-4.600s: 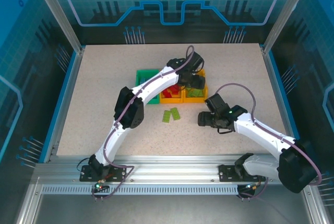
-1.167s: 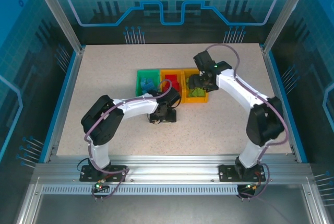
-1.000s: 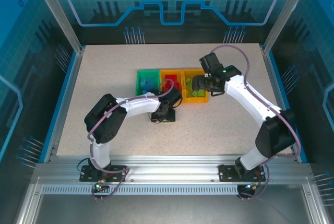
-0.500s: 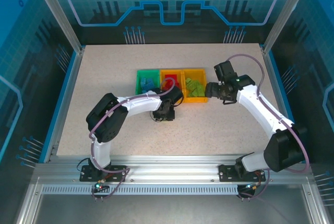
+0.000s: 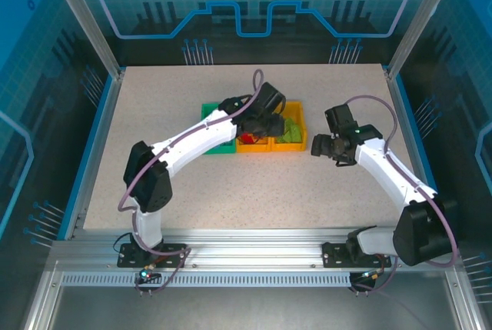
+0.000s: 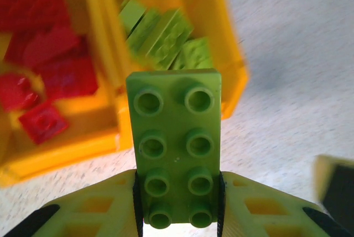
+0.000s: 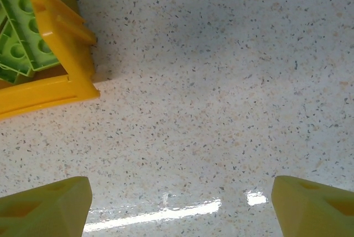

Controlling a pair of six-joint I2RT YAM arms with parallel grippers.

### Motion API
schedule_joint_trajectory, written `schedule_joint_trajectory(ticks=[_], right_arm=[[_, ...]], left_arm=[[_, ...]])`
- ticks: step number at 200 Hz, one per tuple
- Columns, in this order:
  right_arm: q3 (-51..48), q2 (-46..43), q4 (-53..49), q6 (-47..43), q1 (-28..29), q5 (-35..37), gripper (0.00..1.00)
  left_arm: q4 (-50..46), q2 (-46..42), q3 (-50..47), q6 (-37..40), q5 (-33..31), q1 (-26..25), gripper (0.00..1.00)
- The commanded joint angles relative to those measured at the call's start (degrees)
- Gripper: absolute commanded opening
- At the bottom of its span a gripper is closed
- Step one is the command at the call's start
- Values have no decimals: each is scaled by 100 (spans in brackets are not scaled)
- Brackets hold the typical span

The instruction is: Sort the legos into containers by color

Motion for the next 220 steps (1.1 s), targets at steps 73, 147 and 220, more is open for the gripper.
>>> schedule_joint_trajectory(ticks=[73, 147, 220], right_arm=[[-351, -559, 36, 64, -177, -13, 88], [-770, -938, 688, -549, -206, 95, 91], [-2950, -1664, 5325, -2719, -325, 897, 100]], left_arm=[[-328, 1892, 1731, 520, 762, 253, 50], [197, 832, 777, 421, 485, 246, 99], [2118, -2291, -3036, 2219, -2203, 459, 99]])
